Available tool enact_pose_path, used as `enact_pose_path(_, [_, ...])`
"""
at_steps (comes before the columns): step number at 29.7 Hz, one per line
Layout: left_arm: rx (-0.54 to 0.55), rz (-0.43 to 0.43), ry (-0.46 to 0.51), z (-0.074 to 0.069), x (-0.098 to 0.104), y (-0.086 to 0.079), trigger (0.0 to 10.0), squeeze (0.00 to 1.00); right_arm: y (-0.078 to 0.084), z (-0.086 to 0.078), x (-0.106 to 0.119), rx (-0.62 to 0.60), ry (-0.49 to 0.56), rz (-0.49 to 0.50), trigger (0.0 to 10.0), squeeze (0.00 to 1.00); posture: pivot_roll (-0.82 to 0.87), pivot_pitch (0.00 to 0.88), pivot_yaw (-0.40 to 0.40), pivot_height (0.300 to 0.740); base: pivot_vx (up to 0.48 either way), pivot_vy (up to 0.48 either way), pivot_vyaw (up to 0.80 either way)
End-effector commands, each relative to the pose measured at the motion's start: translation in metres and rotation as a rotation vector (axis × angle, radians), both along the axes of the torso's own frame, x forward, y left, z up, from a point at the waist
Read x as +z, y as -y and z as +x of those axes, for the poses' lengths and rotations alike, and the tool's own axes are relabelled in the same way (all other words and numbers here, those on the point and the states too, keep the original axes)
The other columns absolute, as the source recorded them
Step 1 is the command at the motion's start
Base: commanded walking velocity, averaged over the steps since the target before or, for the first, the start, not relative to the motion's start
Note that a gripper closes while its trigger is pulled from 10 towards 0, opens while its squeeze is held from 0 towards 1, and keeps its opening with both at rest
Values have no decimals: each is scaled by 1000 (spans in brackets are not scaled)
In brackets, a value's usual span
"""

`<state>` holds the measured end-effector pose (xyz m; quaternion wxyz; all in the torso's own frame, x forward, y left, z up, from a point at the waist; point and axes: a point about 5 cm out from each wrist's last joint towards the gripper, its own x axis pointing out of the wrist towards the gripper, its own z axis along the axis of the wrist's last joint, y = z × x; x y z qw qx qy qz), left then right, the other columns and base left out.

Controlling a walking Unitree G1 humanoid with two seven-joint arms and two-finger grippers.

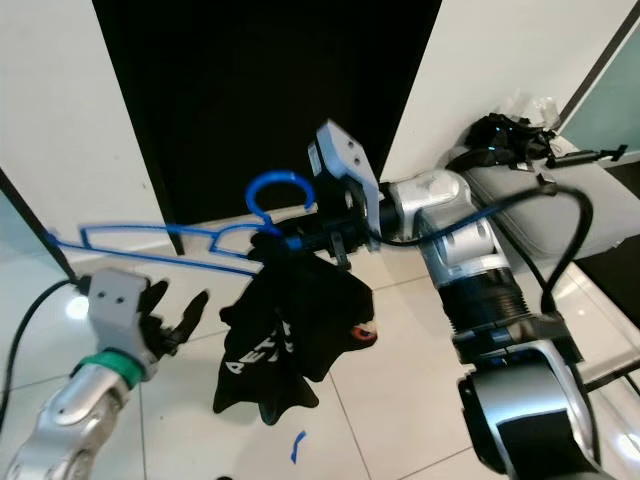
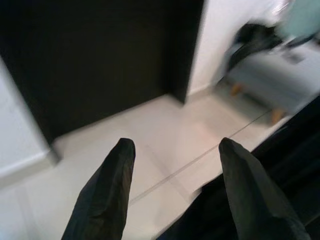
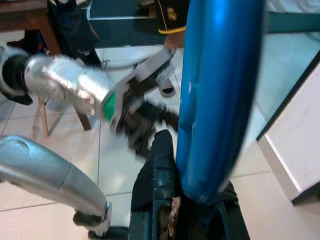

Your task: Hang hanger

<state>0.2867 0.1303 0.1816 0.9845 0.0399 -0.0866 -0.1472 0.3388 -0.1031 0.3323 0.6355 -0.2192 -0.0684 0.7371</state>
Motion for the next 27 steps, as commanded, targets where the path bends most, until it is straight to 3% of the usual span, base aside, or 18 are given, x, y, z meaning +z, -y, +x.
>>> enact_pose_path(1, [-69,17,21,-2,0,14,10000,0,-3,-3,12,53,2,40,10000,0,-69,204,-22,740,0,0,0])
enact_pose_path(8, [-164,39,14,-7,-5,25,10000,0,-6,-5,21,83,-7,55,10000,0,-69,202,-31,740,0,0,0])
enact_pose_path(18, [-179,78,-3,-6,-14,26,10000,0,-7,-6,34,102,-2,81,10000,0,-70,203,-27,740,0,0,0])
enact_pose_path(19, [-183,92,-9,-6,-17,26,9804,0,-7,-7,37,106,-1,89,10000,0,-71,203,-27,740,0,0,0])
enact_pose_path(20, [-190,109,-18,-5,-22,27,8471,0,-7,-7,40,109,0,97,10000,0,-73,203,-27,740,0,0,0])
enact_pose_path(22, [-202,125,-29,-4,-27,31,8039,0,-6,-7,43,112,0,105,10000,0,-74,204,-28,740,0,0,0])
enact_pose_path(27, [-225,156,-45,-4,-36,37,8235,0,-6,-8,48,117,1,120,10000,0,-79,204,-26,740,0,0,0])
